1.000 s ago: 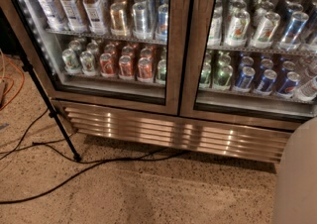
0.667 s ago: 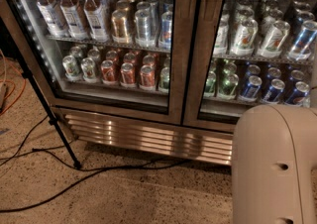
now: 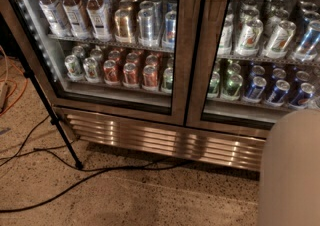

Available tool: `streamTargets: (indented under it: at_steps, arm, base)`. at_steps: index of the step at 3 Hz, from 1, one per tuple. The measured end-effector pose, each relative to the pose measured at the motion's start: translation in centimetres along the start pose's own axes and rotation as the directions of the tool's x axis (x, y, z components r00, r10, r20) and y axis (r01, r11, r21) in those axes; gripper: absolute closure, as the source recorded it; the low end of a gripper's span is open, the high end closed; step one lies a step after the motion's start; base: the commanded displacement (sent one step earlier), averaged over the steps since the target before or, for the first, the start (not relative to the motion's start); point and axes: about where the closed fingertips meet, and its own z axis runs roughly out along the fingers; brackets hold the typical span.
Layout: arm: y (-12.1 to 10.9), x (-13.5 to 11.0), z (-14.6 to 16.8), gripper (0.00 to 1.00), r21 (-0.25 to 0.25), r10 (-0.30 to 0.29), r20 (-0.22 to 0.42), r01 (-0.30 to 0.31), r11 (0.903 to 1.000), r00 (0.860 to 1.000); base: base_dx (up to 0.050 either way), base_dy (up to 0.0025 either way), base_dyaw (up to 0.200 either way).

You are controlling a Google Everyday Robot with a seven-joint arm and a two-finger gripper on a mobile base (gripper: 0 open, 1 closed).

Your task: Open right fridge door

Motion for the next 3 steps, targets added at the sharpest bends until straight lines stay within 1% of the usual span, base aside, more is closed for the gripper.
streamTargets:
  at_steps: [2,3]
  arm:
    - [-0.15,-1.06,-1.24,1.0,0.008,0.008,-0.011,-0.008,0.9999,1.0]
    - [-0.33,-0.98,-1.2,1.0,0.009,0.008,-0.012,-0.007,0.9999,1.0]
  base:
    - [0.0,0.0,0.0]
    - [0.0,0.0,0.0]
